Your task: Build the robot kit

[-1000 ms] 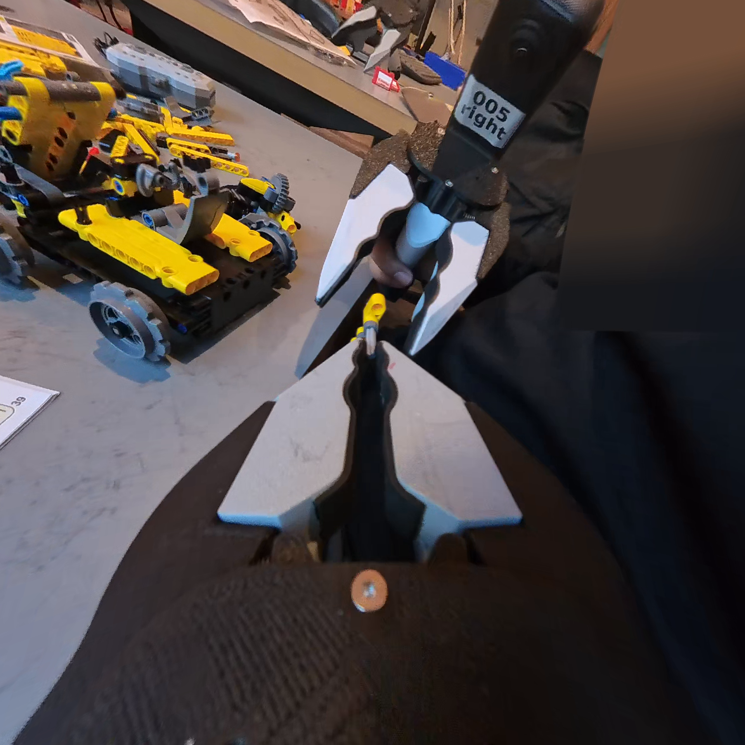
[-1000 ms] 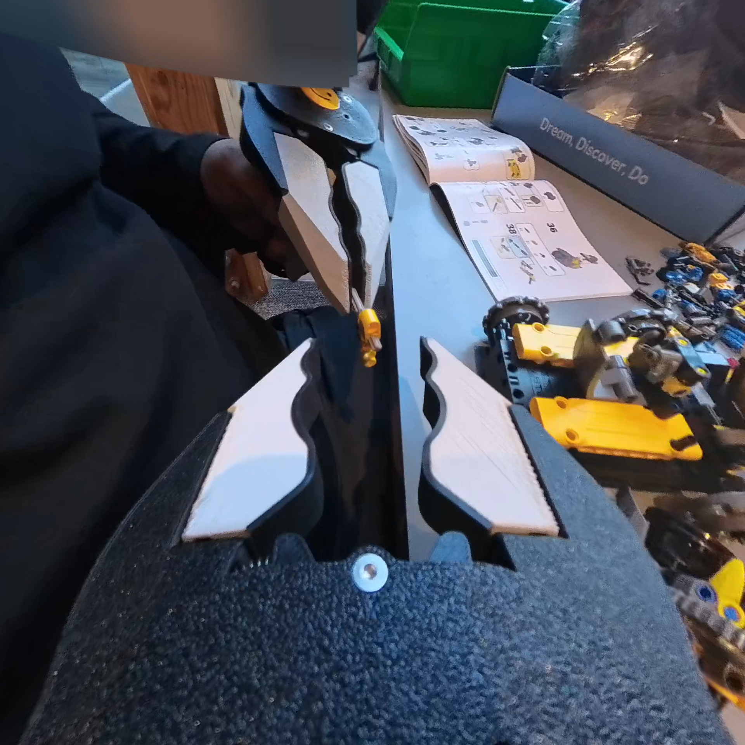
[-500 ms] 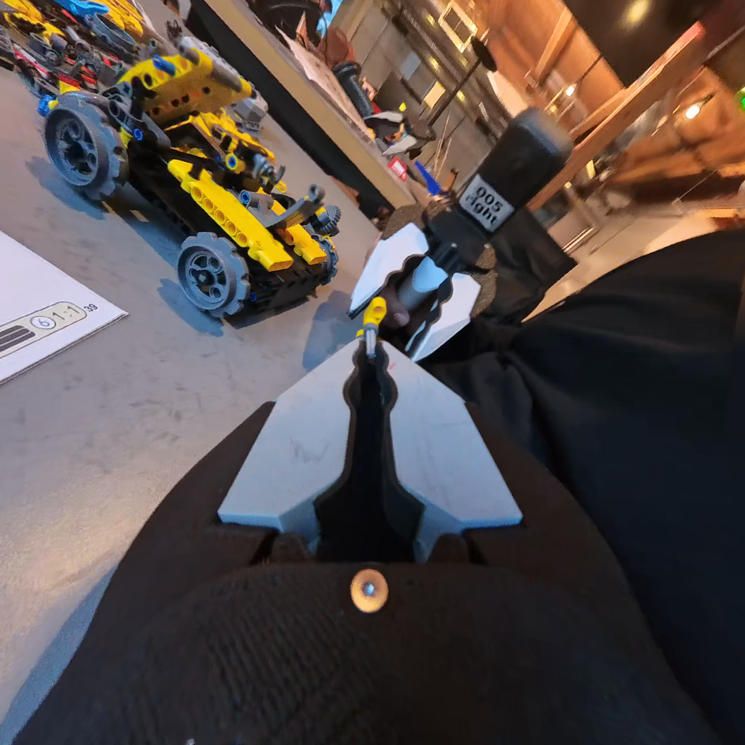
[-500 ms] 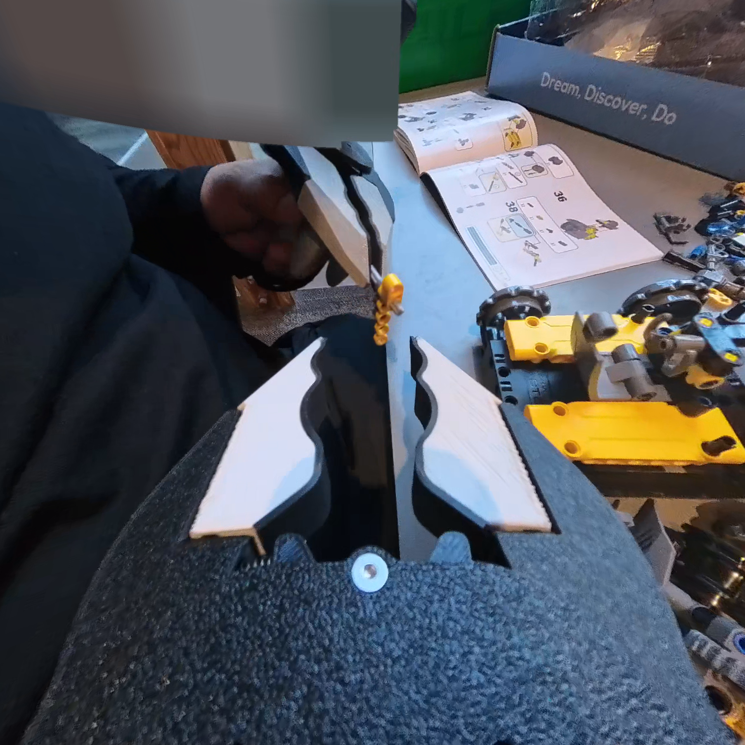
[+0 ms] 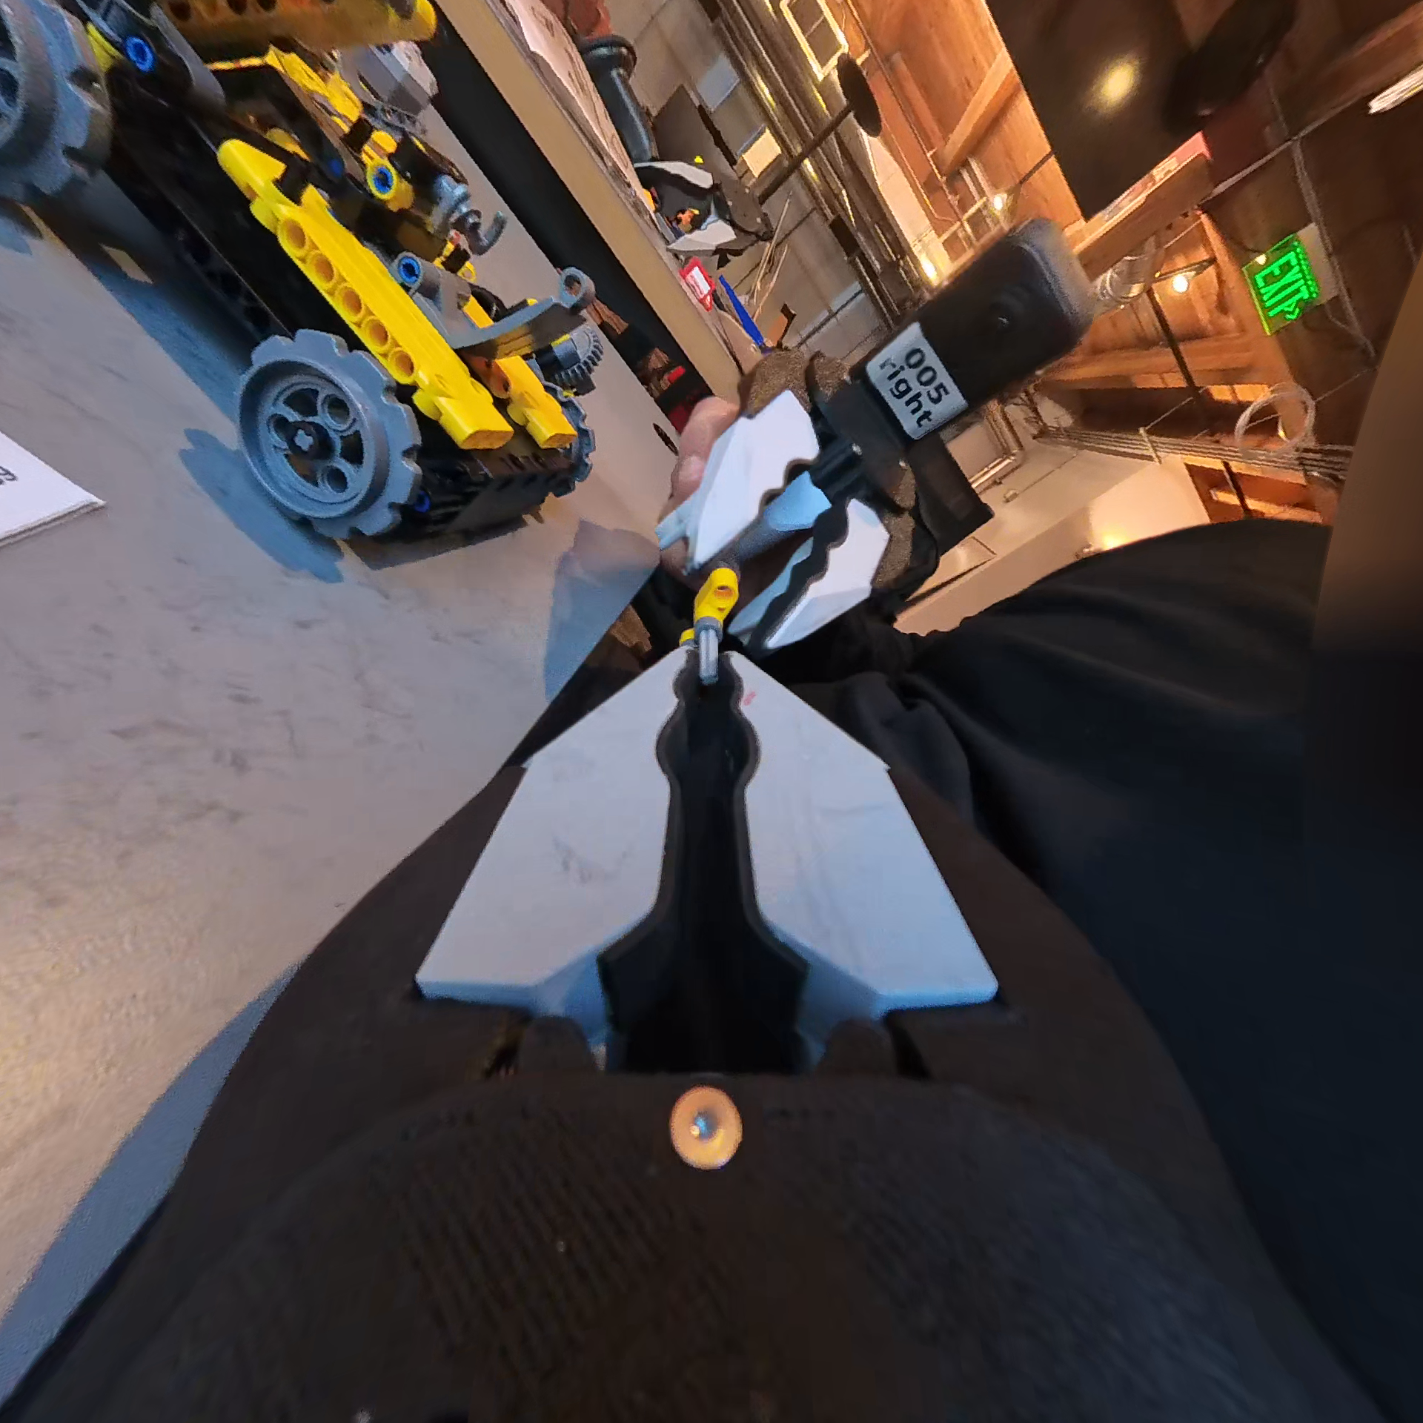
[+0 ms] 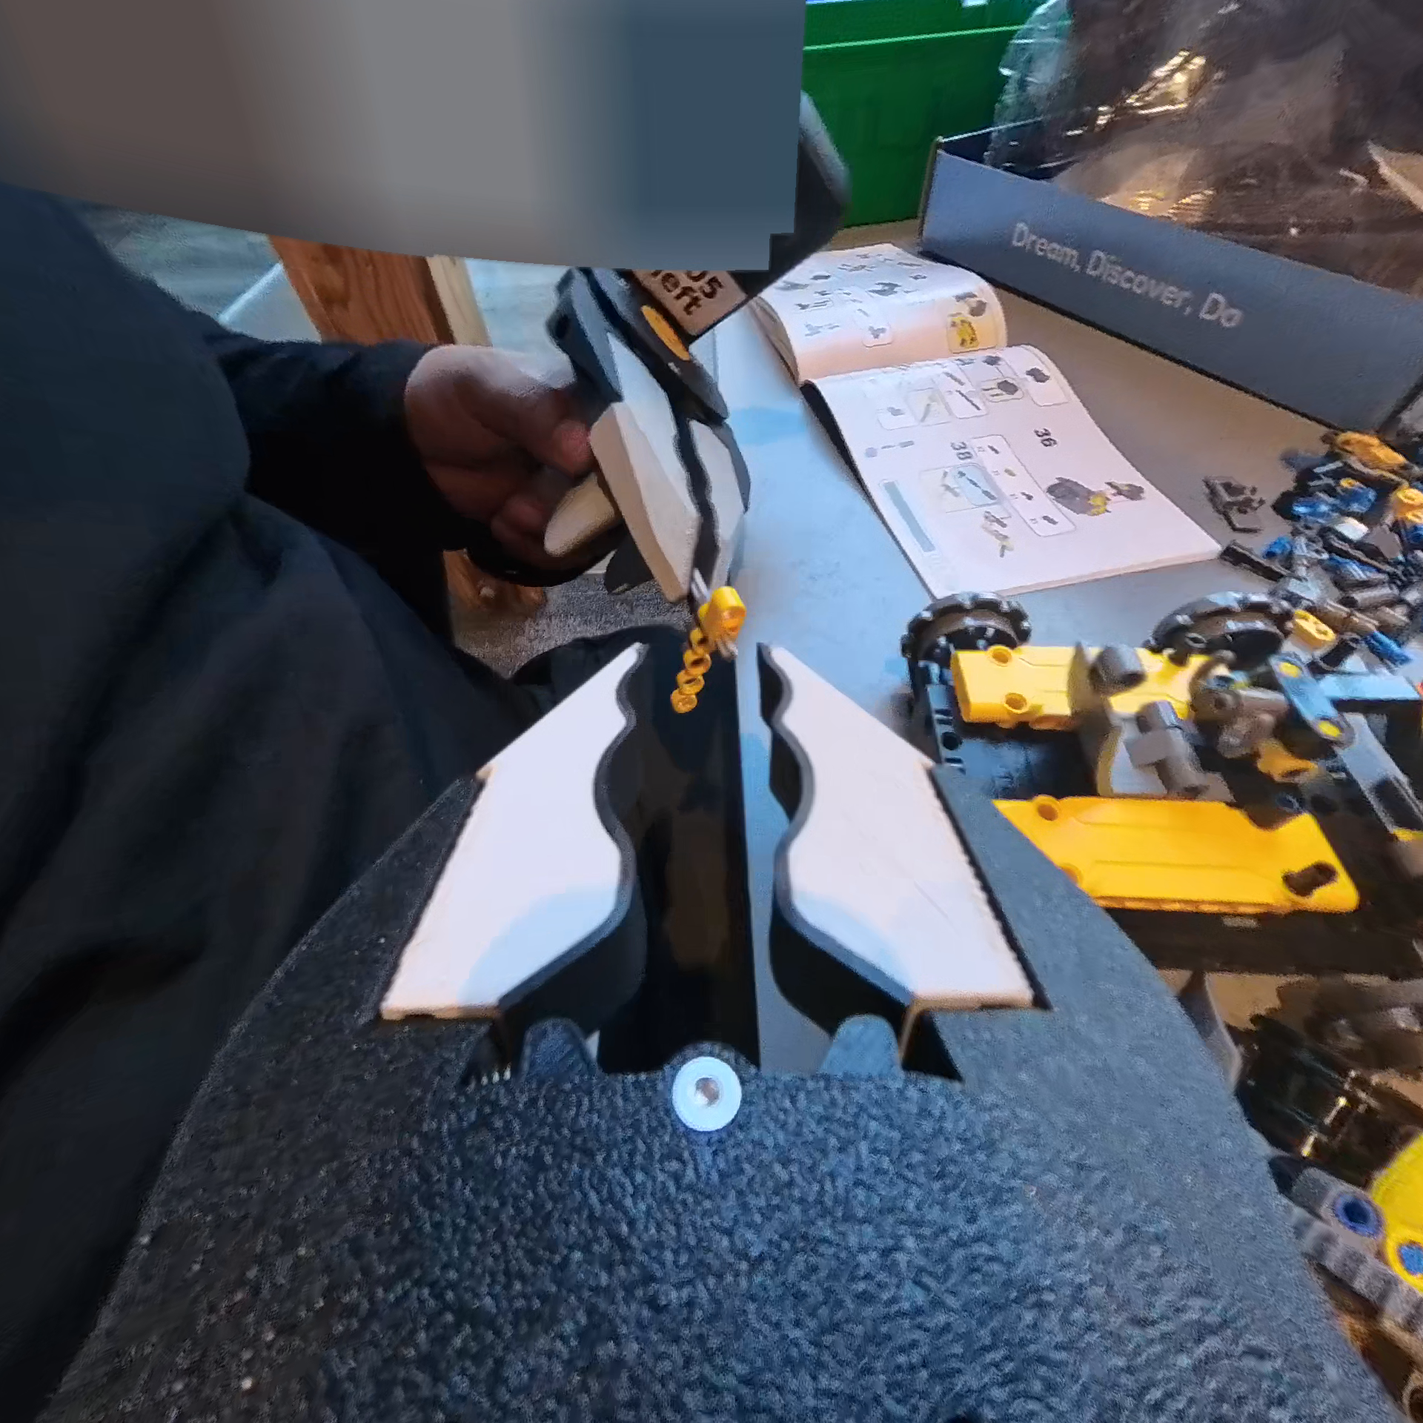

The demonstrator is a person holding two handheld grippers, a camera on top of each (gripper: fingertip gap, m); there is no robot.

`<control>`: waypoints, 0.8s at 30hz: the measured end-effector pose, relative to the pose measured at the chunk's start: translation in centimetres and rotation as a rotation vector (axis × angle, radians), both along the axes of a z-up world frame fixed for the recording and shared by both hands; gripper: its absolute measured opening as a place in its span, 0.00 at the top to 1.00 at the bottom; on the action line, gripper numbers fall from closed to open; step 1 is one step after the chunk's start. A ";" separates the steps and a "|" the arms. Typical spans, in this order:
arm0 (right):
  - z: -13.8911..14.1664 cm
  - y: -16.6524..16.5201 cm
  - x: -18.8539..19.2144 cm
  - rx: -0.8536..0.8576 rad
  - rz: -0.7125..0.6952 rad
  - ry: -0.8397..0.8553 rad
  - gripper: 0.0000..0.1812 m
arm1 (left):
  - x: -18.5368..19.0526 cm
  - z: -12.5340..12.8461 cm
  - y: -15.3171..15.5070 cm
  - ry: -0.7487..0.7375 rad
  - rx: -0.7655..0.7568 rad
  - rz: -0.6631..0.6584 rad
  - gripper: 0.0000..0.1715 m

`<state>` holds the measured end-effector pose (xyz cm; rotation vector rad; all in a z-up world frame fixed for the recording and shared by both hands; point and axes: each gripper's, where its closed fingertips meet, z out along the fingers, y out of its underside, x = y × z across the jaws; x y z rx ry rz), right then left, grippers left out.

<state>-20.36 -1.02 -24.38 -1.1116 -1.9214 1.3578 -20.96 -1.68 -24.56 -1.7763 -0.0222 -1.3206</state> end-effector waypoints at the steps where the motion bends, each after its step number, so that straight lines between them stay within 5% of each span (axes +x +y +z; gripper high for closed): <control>1: -0.1 -0.2 0.1 0.021 0.009 -0.003 0.87 | 0.2 0.0 -0.1 0.005 0.000 -0.009 0.99; 11: -0.9 -0.9 0.3 0.091 0.037 -0.020 0.96 | 1.4 -0.6 -0.3 0.052 -0.020 -0.057 0.99; 19: -1.4 -0.5 0.3 -0.022 0.023 -0.068 0.96 | 0.4 -0.4 0.2 0.029 -0.016 -0.001 0.94; 24: 0.1 0.0 0.3 -0.232 0.013 -0.069 0.96 | 0.4 0.2 0.2 0.203 0.065 0.023 0.85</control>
